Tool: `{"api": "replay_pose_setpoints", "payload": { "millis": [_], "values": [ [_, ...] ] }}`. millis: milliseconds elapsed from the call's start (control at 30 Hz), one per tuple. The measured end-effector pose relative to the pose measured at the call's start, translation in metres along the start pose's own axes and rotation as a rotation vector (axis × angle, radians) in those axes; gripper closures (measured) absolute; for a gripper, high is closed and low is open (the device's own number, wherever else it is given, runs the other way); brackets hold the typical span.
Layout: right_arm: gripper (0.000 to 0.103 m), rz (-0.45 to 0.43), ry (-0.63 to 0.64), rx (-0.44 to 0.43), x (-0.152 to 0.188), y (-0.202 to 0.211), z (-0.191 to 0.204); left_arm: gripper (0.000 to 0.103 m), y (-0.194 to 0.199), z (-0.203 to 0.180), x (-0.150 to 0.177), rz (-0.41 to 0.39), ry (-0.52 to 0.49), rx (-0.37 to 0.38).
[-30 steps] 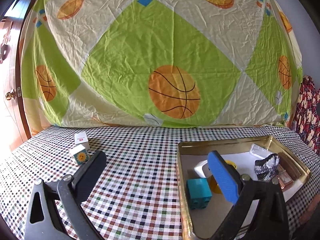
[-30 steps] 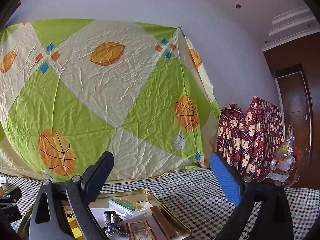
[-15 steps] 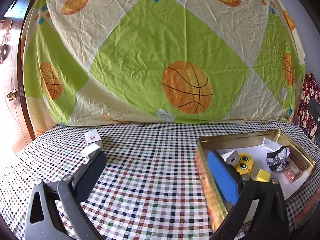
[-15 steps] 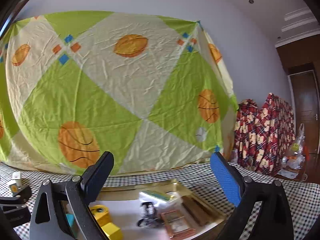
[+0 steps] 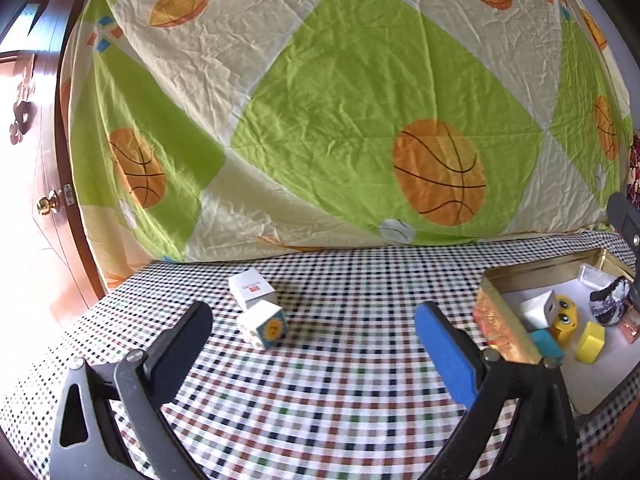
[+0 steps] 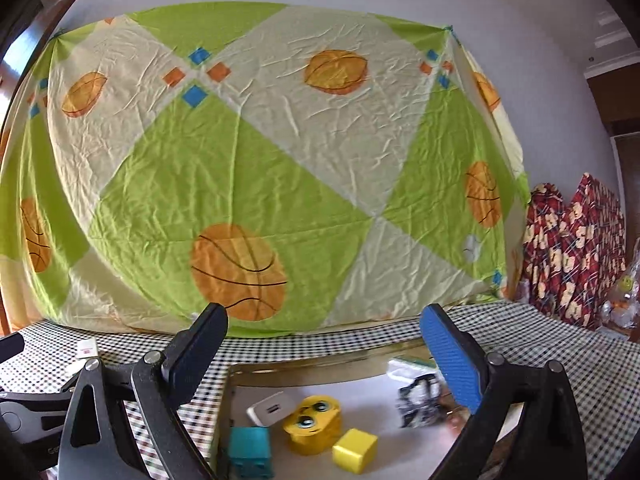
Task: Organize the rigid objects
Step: 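Withdraw both tools from the tray toward the white box and sun block, then grasp the white sun-print block with the right tool while the left tool grasps the white box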
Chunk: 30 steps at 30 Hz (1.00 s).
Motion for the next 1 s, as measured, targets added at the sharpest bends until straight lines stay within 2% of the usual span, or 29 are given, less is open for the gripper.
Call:
{"api": "replay_pose_setpoints", "payload": {
  "millis": [433, 633, 700, 833, 1000],
  "values": [
    [0.004, 0.102, 0.0, -0.165, 0.019, 0.002, 0.101, 0.001, -0.029, 0.11, 0.001, 0.041, 0.102, -0.115],
    [0.004, 0.214, 0.058, -0.241, 0.039, -0.01, 0.152, 0.001, -0.046, 0.16, 0.002, 0.076, 0.092, -0.234],
    [0.004, 0.219, 0.066, -0.287, 0.041, -0.012, 0.172, 0.001, -0.053, 0.178, 0.004, 0.099, 0.115, -0.265],
    [0.004, 0.248, 0.1, -0.35, 0.047, -0.014, 0.205, 0.001, -0.066, 0.202, 0.012, 0.146, 0.183, -0.276],
    [0.004, 0.365, 0.194, -0.453, 0.067, -0.02, 0.255, 0.001, -0.081, 0.222, 0.02, 0.199, 0.237, -0.275]
  ]
}}
Point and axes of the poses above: each gripper's, at about its wrist camera, not at the fingertips, and y roughly against the way its jaws point, z to its left, x to its underside, the point moved 9 cm from there along -y, roughly the way its jaws point, and after that the axes turned 11 degrees about x, right-handed, at the moved point
